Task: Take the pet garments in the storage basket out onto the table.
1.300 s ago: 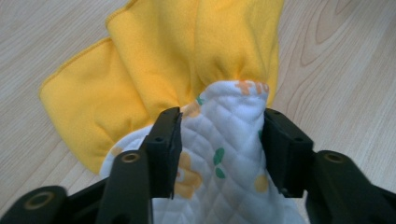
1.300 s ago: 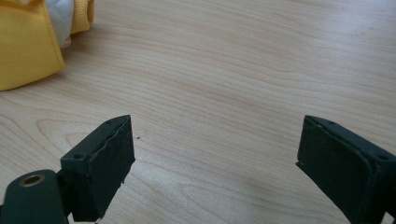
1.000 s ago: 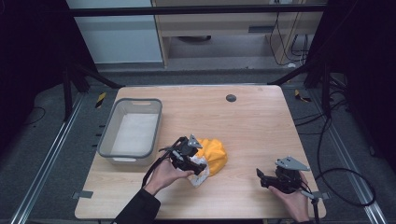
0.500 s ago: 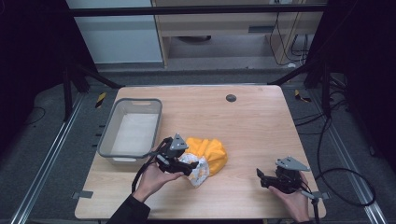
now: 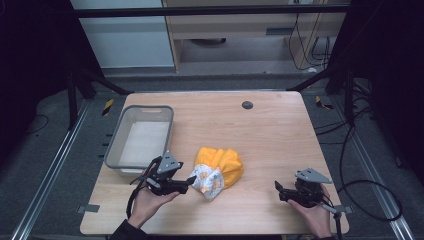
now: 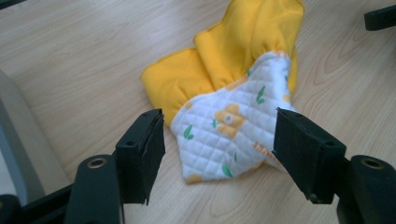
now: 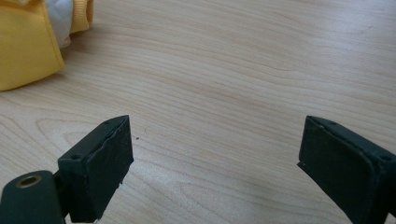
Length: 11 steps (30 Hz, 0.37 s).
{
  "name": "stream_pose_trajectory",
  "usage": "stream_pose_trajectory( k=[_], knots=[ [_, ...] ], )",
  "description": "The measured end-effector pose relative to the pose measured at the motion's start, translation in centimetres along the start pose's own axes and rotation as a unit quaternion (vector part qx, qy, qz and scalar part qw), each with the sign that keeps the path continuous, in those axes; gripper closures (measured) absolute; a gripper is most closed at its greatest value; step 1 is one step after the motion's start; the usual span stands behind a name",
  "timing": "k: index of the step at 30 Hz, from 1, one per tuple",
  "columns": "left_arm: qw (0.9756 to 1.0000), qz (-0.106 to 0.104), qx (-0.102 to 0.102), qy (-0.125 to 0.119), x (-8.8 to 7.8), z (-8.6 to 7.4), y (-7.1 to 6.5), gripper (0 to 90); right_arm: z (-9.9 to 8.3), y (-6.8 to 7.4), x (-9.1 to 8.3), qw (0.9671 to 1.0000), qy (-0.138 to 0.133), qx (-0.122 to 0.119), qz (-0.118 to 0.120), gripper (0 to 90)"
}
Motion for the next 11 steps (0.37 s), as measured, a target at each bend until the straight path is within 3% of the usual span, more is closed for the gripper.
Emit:
stream_pose_trajectory(
  k=[5, 11],
  knots=[
    [0.9999, -0.005, -0.009, -0.003, -0.2, -1.7, 0.3, 34.4, 0.0, 0.0, 0.0, 1.0, 0.001, 0.001, 0.001, 9.9],
    [0.9996, 0.006, -0.027, 0.003, -0.4, -3.8, 1.0, 33.2, -0.1, 0.1, 0.0, 1.0, 0.003, 0.001, -0.001, 9.8]
  ],
)
Point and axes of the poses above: each handheld gripper's, and its own axes: x roughly forward along the jaws, z roughly out of its top, y roughly to its left, the point moved 2 cm from there along x, roughly forward along the jaws, and after that the axes turned 12 degrees about y, right-handed, at the moved point
